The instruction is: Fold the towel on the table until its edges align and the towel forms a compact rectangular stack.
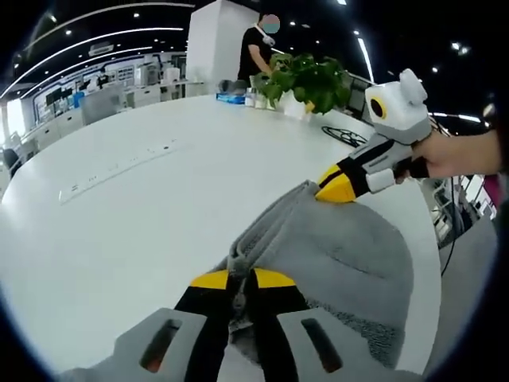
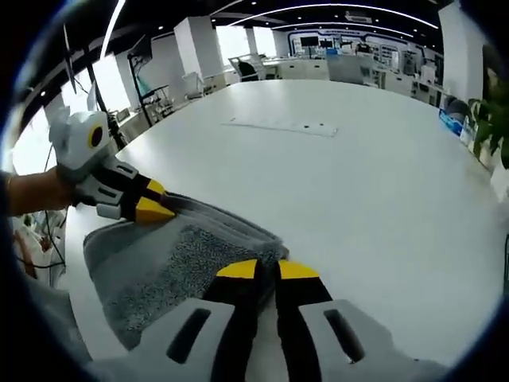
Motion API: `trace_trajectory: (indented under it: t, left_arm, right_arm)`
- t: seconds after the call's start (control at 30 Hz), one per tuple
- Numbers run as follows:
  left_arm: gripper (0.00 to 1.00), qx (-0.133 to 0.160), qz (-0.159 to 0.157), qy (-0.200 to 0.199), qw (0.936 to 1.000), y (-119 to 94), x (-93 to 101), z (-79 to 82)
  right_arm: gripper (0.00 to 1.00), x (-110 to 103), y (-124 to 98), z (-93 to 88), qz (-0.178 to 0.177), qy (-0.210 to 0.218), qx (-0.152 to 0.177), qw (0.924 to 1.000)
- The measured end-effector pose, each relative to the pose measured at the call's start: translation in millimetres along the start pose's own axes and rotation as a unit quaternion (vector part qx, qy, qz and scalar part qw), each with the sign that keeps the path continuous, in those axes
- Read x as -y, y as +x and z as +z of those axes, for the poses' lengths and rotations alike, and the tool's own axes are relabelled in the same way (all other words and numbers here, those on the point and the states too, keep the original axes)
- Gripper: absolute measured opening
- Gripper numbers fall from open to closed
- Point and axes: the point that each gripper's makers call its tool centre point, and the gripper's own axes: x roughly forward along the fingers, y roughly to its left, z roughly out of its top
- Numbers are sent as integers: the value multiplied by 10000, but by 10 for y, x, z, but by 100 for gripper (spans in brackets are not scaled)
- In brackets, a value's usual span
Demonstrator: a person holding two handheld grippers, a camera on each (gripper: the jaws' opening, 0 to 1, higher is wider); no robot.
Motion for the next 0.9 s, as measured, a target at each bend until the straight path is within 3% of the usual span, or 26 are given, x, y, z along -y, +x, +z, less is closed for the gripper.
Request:
trace_trajectory:
  t: [0.07, 0.23, 0.37, 0.53, 0.6, 0.7, 0.9]
  left_arm:
    - [13, 91, 118, -244, 9996, -29, -32, 29]
    - [24, 195, 202, -246, 9993, -116, -44, 116]
    - [24, 822, 398, -811, 9925, -314, -125, 342]
    - [28, 875, 495, -691, 9925, -554, -144, 363]
    - [33, 827, 456, -672, 9933, -659, -85, 329]
    - [40, 988, 517, -560, 9922, -816, 10, 289]
    - [51, 1083, 529, -174, 9926, -1093, 189, 250]
  right_arm:
    - [8, 21, -34, 39, -146, -310, 26, 9994]
    - [13, 37, -116, 141, -272, -189, 204, 9992]
    - [15, 47, -255, 238, -403, -175, 484, 9979]
    - [21, -9, -471, 294, -329, -126, 790, 9963]
    - [26, 10, -559, 310, -435, -166, 879, 9950]
    - [36, 50, -705, 351, -586, -209, 1097, 9920]
    - [39, -7, -946, 339, -454, -131, 1295, 9905]
